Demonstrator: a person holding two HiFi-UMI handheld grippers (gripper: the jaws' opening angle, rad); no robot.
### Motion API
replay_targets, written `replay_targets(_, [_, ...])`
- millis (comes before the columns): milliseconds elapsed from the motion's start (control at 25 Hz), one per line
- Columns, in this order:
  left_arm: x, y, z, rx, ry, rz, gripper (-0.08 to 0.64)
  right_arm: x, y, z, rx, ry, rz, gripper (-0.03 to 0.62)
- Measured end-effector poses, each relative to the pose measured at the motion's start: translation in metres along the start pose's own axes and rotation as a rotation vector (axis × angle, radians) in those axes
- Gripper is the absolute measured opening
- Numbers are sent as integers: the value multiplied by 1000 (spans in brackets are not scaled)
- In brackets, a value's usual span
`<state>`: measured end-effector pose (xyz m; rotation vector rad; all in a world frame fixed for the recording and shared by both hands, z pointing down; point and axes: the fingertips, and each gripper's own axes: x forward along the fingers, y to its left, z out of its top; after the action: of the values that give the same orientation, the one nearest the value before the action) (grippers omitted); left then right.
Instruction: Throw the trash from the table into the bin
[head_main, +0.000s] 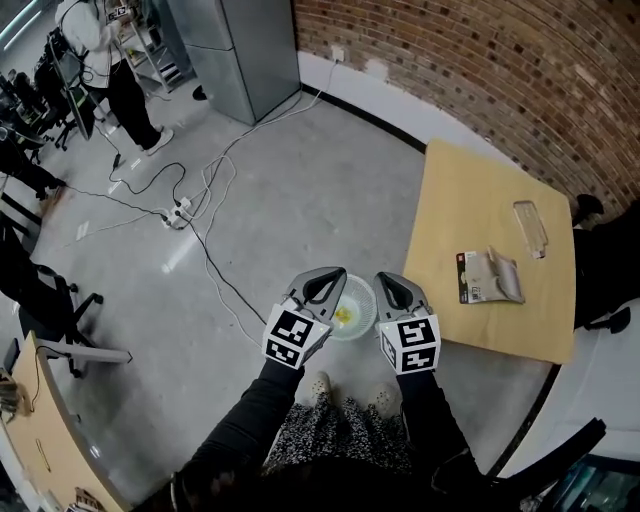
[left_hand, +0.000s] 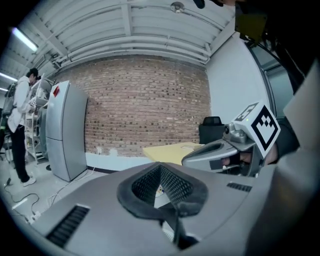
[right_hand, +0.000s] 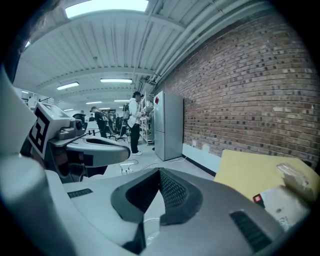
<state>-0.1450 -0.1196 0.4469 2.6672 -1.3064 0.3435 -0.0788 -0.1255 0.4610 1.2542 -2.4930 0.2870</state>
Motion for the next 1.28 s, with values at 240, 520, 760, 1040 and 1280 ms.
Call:
replay_targets(240, [24, -42, 30, 10, -29, -68, 6, -48, -49, 18, 9, -35, -109, 11])
replay_targets(520, [60, -91, 58, 24, -50, -129, 6, -107, -115, 24, 62, -70, -224, 11])
replay_targets(760, [82, -129, 82, 25, -85, -153, 5, -147, -152, 24, 86, -105, -285, 11])
replay_targets(1040, [111, -169, 96, 25, -98, -173, 6, -183, -190, 16, 90, -114, -320, 11])
replay_targets(1280, [123, -188, 90, -6, -83, -167, 6, -203, -215, 6, 116, -118, -338, 11])
